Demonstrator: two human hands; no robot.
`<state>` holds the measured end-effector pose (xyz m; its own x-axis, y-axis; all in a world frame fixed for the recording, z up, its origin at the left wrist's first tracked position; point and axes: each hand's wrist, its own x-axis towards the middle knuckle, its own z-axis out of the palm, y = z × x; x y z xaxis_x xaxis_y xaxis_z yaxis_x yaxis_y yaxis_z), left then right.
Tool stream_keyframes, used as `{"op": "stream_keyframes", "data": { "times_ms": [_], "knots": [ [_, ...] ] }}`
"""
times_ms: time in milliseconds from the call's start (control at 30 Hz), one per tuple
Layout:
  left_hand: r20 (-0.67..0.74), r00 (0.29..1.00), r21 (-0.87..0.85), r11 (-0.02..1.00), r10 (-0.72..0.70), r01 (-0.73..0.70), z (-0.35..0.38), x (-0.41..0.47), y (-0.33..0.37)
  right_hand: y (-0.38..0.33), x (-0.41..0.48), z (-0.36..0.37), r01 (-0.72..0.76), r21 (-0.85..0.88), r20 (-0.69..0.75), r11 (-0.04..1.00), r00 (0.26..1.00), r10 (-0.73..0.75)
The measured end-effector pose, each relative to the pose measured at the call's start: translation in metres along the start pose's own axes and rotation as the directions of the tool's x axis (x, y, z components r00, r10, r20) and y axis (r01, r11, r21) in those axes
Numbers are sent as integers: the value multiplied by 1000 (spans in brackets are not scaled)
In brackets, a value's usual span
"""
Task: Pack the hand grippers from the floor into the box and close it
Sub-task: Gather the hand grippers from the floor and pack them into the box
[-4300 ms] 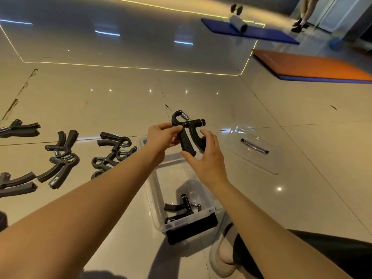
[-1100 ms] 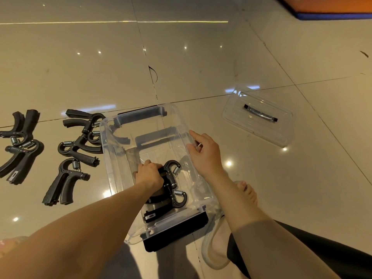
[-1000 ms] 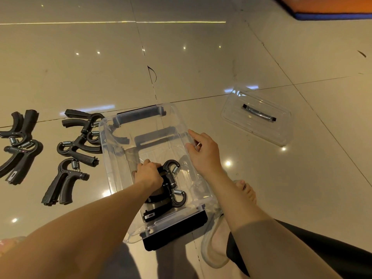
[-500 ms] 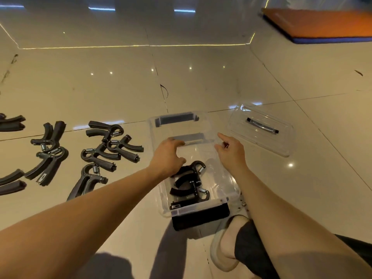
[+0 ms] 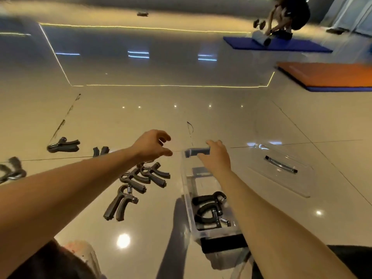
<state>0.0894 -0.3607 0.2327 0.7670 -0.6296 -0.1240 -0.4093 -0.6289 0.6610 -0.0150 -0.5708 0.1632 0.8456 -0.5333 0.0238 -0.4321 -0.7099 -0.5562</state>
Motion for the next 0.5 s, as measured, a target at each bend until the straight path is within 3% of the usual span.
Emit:
{"op": "stream_keyframes", "data": {
  "times_ms": [200, 500],
  "knots": [
    [-121, 978, 67, 981, -173, 182, -55, -16, -76, -93, 2, 73, 196, 73, 162, 978, 965, -205],
    [-154, 802, -83, 816, -578, 572, 33, -52, -226, -91, 4, 198, 104, -86, 400, 991, 915, -61]
  ]
}}
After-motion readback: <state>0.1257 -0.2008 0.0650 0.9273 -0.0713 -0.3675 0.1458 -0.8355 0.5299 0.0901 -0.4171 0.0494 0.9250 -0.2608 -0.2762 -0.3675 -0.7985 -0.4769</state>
